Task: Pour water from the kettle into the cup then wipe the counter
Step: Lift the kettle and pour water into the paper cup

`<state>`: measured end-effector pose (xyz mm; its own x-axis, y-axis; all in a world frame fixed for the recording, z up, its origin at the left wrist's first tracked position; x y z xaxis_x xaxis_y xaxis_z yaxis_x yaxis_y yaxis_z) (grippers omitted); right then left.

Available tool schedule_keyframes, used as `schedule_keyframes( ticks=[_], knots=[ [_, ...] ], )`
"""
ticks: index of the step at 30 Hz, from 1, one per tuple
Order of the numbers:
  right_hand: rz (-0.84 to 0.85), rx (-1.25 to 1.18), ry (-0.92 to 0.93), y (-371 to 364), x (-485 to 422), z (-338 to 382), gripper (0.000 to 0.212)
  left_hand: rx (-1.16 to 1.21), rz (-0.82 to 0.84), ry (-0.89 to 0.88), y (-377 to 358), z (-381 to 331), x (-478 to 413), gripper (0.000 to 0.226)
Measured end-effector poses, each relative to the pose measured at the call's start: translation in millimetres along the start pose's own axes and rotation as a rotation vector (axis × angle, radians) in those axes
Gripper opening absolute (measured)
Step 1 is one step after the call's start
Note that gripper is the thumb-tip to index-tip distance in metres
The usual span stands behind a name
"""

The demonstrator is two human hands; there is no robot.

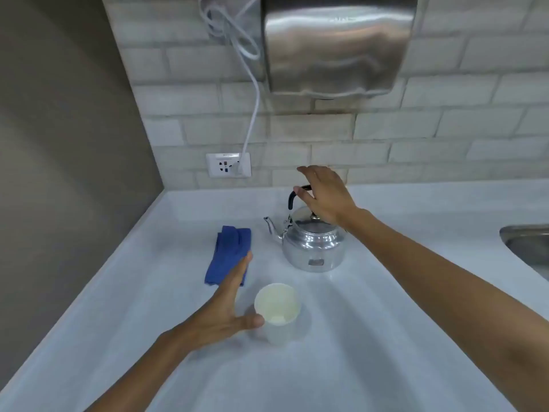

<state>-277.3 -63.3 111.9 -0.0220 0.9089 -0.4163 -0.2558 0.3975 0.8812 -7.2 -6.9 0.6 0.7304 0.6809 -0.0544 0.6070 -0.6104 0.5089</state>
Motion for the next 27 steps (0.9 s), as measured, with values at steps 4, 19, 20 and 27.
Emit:
schedule_keyframes(
  ticks=[4, 19, 20, 27],
  knots=[
    [0.063, -0.01, -0.101, -9, -7, -8, 0.049, -0.003, 0.06, 0.094, -17, 12, 1, 0.113],
    [0.048, -0.009, -0.37, -27, -45, -17, 0.057, 0.158, -0.186, 0.18, -45, 23, -28, 0.081],
    [0.044, -0.022, -0.383, -27, -46, -16, 0.056, 0.169, -0.211, 0.188, -43, 23, -30, 0.079],
    [0.0, -0.072, -0.421, -23, -42, -16, 0.047, 0.173, -0.308, 0.185, -46, 25, -38, 0.08]
  ],
)
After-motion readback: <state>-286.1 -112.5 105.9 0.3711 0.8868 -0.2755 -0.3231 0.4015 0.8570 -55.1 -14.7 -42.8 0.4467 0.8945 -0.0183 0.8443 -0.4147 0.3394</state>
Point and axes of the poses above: each hand's wrist, its own x-axis away from the middle knuckle, its own y-axis out of the back of the hand, z = x × y, the point moved 1 cm from there along -x, towards the middle knuckle, and after that the axes turned 1 degree about z, right-handed, at the moved point
